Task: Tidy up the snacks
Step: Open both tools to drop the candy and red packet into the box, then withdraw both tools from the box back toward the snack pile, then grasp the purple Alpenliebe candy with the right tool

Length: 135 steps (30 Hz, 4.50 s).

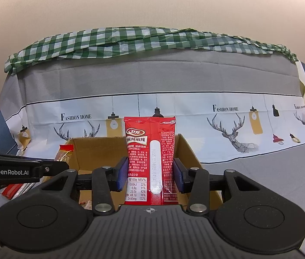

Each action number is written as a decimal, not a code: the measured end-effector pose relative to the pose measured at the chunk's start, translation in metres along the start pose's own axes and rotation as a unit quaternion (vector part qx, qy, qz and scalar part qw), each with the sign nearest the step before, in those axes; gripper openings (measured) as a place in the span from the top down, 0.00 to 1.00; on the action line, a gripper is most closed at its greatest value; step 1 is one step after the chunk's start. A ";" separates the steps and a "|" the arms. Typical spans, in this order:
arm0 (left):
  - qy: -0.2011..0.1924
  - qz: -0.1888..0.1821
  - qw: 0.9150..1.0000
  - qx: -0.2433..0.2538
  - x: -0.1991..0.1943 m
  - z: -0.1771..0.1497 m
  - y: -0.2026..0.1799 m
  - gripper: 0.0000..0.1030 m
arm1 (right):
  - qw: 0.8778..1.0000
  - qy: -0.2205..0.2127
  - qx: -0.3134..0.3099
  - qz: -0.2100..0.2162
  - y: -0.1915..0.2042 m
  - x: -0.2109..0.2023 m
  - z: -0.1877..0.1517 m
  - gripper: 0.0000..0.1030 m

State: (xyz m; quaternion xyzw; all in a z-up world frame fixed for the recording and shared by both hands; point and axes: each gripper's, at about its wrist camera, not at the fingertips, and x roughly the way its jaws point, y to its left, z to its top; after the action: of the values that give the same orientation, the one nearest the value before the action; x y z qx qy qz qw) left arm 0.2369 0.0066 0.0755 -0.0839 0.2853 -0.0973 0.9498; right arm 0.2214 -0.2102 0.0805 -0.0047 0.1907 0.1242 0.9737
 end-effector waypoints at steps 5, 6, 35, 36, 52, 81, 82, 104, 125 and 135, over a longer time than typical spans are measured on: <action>0.000 -0.002 1.000 0.000 0.001 0.000 0.000 0.82 | 1.000 0.000 0.001 0.000 0.000 0.000 0.000 0.56; -0.001 -0.002 1.000 0.000 0.001 0.000 0.000 0.82 | 1.000 0.000 0.001 -0.001 0.000 0.000 0.000 0.56; -0.017 -0.018 1.000 -0.012 -0.010 0.003 0.002 0.66 | 1.000 0.009 -0.004 -0.016 0.001 0.005 -0.003 0.44; -0.017 -0.018 1.000 -0.011 -0.010 0.003 0.002 0.66 | 1.000 0.008 -0.004 -0.017 0.001 0.005 -0.003 0.43; 0.008 -0.016 1.000 0.000 -0.040 -0.014 0.032 0.71 | 1.000 -0.007 -0.014 -0.001 0.021 -0.004 -0.003 0.43; 0.093 0.062 0.993 -0.042 -0.088 -0.067 0.162 0.74 | 0.980 -0.054 -0.131 0.141 0.158 -0.045 -0.022 0.69; 0.095 0.072 0.992 -0.048 -0.087 -0.067 0.165 0.74 | 0.978 -0.054 -0.138 0.147 0.165 -0.045 -0.024 0.70; 0.078 0.204 0.963 -0.158 -0.104 -0.062 0.232 0.74 | 0.921 0.083 -0.294 0.242 0.302 0.040 -0.089 0.49; 0.081 0.190 0.964 -0.165 -0.102 -0.063 0.234 0.73 | 0.895 0.169 -0.309 0.274 0.306 0.057 -0.102 0.84; 0.093 0.175 0.965 -0.170 -0.096 -0.066 0.229 0.73 | 0.943 0.201 -0.176 0.199 0.241 0.008 -0.104 0.84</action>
State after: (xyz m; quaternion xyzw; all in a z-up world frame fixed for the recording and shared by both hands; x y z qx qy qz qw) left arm 0.1530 0.2438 0.0228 -0.1832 0.3950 0.1133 0.8931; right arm 0.1315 0.0199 -0.0100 -0.1630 0.3549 0.3431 0.8542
